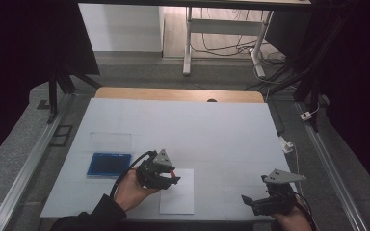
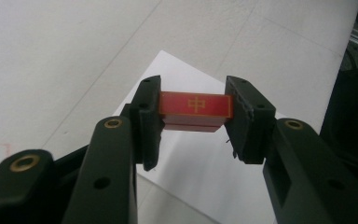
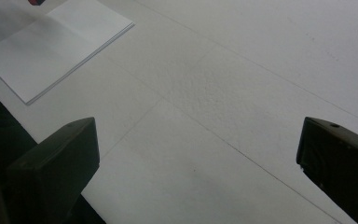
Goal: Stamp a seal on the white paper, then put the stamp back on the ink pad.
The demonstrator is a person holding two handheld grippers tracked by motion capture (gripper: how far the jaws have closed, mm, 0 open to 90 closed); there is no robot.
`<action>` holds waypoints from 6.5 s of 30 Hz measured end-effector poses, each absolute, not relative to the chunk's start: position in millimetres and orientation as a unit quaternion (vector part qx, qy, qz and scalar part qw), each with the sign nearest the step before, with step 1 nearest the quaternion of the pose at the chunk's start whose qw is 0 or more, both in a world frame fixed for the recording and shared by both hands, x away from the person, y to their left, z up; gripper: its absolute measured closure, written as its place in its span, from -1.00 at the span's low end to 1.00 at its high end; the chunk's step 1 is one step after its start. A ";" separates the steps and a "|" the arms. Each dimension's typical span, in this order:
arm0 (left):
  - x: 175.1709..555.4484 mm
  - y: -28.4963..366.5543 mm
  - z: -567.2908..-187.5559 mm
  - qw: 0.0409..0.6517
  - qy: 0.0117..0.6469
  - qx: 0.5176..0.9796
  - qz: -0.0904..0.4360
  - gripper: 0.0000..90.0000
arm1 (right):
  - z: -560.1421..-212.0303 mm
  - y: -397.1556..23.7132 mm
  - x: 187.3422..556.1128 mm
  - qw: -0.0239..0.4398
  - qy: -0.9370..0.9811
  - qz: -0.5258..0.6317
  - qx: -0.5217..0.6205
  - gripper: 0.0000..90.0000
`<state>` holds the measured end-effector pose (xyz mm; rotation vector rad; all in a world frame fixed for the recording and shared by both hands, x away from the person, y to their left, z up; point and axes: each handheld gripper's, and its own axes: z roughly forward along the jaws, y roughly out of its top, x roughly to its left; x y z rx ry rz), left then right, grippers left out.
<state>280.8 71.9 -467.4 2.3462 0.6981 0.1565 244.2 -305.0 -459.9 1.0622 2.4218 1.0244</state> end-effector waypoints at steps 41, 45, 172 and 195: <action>278.1 54.0 -503.9 0.316 0.242 0.915 0.066 0.30 | -460.0 -304.7 244.3 0.151 0.845 0.357 0.369 -1.00; 276.5 53.6 -504.5 0.317 0.242 0.914 0.071 0.31 | -460.0 -304.6 244.4 0.151 0.846 0.355 0.369 -1.00; 275.0 178.8 -460.5 0.362 0.399 0.836 0.102 0.29 | -459.2 -306.3 243.4 0.151 0.841 0.365 0.370 -1.00; 273.8 216.9 -462.1 0.349 0.452 0.810 0.135 0.29 | -458.9 -305.9 242.9 0.153 0.843 0.362 0.367 -1.00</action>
